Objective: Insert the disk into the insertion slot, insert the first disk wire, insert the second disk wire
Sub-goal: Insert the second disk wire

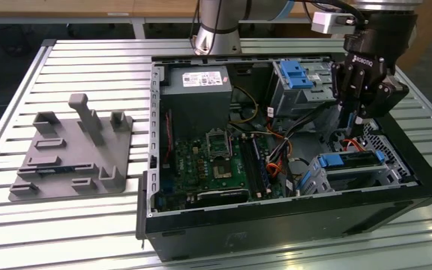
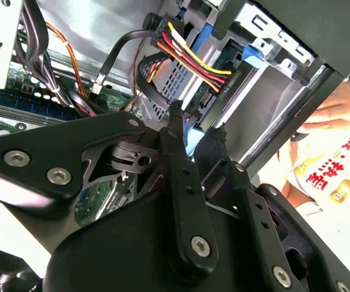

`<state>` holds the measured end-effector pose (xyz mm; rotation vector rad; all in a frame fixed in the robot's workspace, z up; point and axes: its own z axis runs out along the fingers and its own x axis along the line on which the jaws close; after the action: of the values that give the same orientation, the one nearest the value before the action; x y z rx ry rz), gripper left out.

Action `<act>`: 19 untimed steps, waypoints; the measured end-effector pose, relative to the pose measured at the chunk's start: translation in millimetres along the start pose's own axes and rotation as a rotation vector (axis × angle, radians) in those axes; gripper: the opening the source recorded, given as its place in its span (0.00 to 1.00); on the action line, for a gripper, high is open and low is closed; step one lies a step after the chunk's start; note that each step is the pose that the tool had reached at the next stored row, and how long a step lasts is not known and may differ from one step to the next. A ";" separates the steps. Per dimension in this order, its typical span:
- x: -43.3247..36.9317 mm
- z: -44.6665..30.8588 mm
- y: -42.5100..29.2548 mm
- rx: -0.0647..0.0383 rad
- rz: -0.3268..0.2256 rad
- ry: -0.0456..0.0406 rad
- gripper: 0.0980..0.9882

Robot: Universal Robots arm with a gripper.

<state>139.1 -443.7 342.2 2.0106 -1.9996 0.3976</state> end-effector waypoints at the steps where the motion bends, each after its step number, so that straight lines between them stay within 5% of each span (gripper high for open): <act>1: 0.0 0.0 0.0 -0.001 0.002 0.0001 0.29; 6: -0.1 0.0 -0.2 -0.013 0.032 0.0023 0.29; 19: -0.8 2.8 -2.5 -0.014 0.033 0.0092 0.29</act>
<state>141.6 -444.0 339.3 1.9663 -2.0269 0.3985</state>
